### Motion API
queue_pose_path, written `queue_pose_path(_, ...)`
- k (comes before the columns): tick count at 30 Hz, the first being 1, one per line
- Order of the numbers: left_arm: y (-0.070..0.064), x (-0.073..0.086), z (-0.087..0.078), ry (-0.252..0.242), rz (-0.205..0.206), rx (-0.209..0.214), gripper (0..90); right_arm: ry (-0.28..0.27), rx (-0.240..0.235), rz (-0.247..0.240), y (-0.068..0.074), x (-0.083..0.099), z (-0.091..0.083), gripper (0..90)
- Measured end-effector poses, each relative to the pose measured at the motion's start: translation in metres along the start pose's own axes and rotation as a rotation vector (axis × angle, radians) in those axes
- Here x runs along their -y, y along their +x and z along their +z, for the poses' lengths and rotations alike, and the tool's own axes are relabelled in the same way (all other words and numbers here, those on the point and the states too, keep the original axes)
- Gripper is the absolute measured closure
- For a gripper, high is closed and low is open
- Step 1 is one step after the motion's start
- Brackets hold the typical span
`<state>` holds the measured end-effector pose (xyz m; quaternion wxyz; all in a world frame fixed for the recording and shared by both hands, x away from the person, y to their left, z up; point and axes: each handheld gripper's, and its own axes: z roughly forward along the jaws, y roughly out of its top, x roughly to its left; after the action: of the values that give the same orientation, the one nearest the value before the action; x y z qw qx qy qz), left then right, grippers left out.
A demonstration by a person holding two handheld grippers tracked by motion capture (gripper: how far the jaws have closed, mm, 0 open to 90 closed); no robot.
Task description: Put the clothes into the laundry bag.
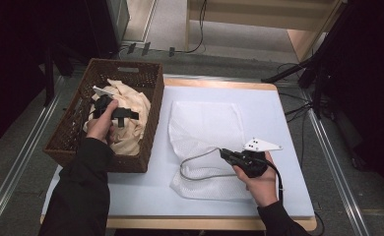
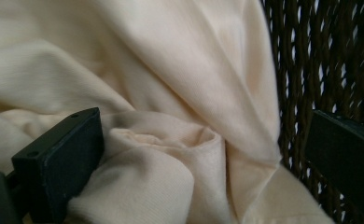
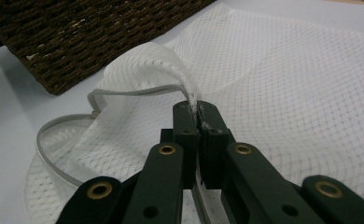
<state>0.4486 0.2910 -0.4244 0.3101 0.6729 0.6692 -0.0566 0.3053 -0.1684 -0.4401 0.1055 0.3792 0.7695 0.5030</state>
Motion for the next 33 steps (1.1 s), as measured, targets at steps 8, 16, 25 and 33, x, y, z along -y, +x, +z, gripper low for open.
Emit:
queue_pose_path(8,-0.018,-0.001,0.014,0.099,0.112,-0.155,5.8,0.011,0.0,0.003,0.001,0.002,0.002,87.8)
queue_pose_path(16,-0.021,0.0,0.001,0.082,0.175,-0.388,67.7,0.012,0.0,-0.001,0.002,0.002,0.003,87.8)
queue_pose_path(25,0.0,-0.003,-0.03,-0.113,0.03,-0.324,30.8,0.009,0.007,0.009,-0.002,0.004,0.0,87.7)
queue_pose_path(33,0.012,-0.004,-0.026,-0.079,-0.074,-0.405,0.0,0.016,0.004,0.007,-0.001,0.004,0.001,87.8)
